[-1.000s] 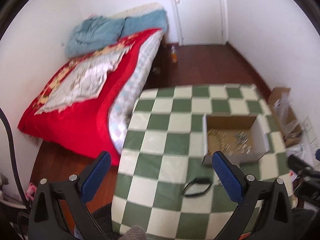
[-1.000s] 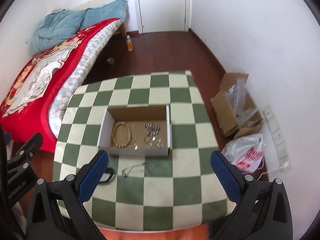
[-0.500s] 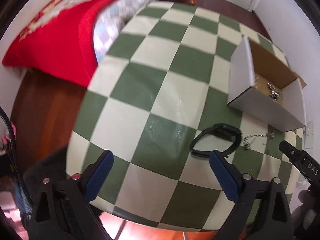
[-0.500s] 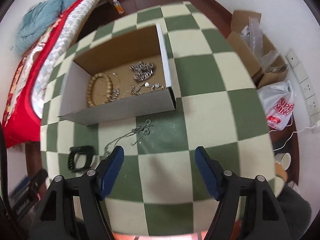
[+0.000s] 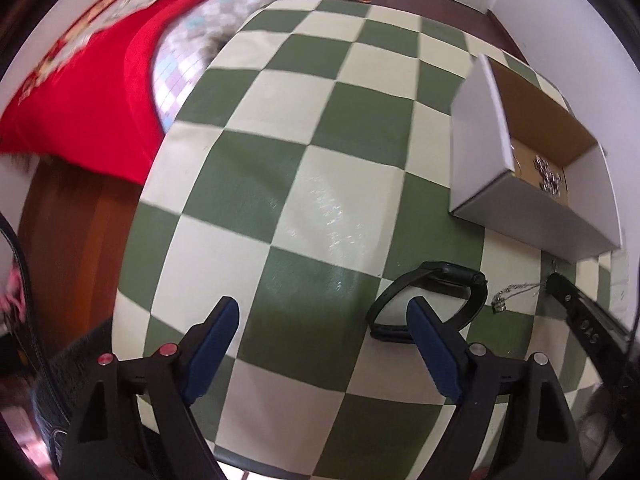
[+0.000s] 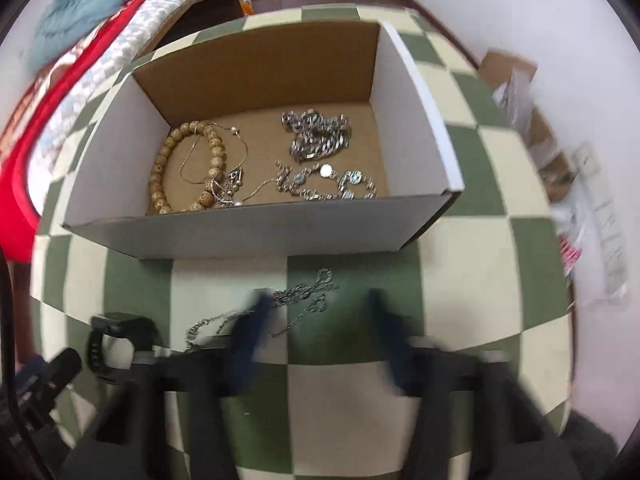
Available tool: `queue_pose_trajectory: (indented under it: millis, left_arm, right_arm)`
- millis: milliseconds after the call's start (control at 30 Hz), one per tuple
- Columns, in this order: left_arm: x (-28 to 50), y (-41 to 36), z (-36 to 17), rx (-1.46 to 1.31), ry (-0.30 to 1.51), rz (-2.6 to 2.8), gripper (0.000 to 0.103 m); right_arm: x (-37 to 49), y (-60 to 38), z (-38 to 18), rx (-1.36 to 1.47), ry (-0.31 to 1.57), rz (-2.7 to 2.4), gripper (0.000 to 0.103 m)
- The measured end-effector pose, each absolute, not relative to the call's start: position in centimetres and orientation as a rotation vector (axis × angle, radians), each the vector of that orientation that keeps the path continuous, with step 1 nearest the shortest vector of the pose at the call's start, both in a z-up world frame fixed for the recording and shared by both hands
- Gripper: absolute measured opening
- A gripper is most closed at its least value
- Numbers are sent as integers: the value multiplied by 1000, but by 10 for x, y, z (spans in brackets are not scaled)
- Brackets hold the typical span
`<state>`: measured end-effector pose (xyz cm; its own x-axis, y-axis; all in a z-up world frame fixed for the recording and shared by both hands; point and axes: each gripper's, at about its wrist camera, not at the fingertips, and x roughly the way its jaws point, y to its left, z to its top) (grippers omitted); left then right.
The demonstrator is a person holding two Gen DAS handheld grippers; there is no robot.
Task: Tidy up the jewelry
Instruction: 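Reach the left tool to the black watch band while the right tool reaches the thin silver necklace, then close the left tool on the watch band while the right tool closes on the necklace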
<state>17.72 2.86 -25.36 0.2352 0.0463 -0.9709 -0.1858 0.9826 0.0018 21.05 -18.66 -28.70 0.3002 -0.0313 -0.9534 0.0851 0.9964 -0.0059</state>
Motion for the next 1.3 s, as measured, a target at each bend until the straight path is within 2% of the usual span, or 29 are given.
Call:
queue_pose_trajectory:
  millis: [33, 100, 500, 567, 600, 667, 733, 800, 833, 867, 933, 967, 1000, 1300]
  left_arm:
    - [177, 26, -253, -104, 1325, 154, 85]
    - [177, 20, -254, -69, 1326, 134, 85]
    - [182, 16, -264, -38, 1352, 84, 85]
    - [187, 18, -266, -43, 1353, 79, 82]
    - [188, 18, -266, -45, 1355, 79, 73]
    - [194, 21, -269, -54, 1365, 70, 63]
    - [198, 21, -272, -53, 1372, 58, 38]
    - [200, 20, -275, -50, 1376, 43, 27]
    - [200, 19, -275, -43, 1371, 41, 17]
    - [201, 18, -275, -41, 1368, 34, 11]
    - [200, 18, -274, -32, 1365, 32, 6]
    - [199, 20, -273, -27, 1359, 32, 6]
    - [197, 22, -273, -22, 1356, 35, 5]
    - [185, 44, -271, -21, 1350, 73, 4]
  right_arm:
    - [210, -188, -287, 53, 1266, -70, 4]
    - [209, -193, -285, 67, 1274, -50, 0]
    - [174, -286, -280, 256, 1339, -111, 0]
    - [169, -297, -274, 292, 1323, -112, 0]
    - [168, -301, -269, 308, 1306, -107, 0]
    - [168, -305, -260, 341, 1283, -88, 0]
    - [165, -311, -251, 378, 1257, -72, 0]
    - [167, -306, -246, 371, 1253, -26, 0]
    - [170, -296, -247, 368, 1270, 13, 0]
    - [173, -291, -246, 371, 1276, 41, 2]
    - [178, -268, -250, 334, 1298, 110, 17]
    - [181, -253, -252, 312, 1311, 141, 40]
    - [181, -240, -254, 295, 1309, 170, 52]
    - [191, -144, -275, 130, 1329, 306, 53]
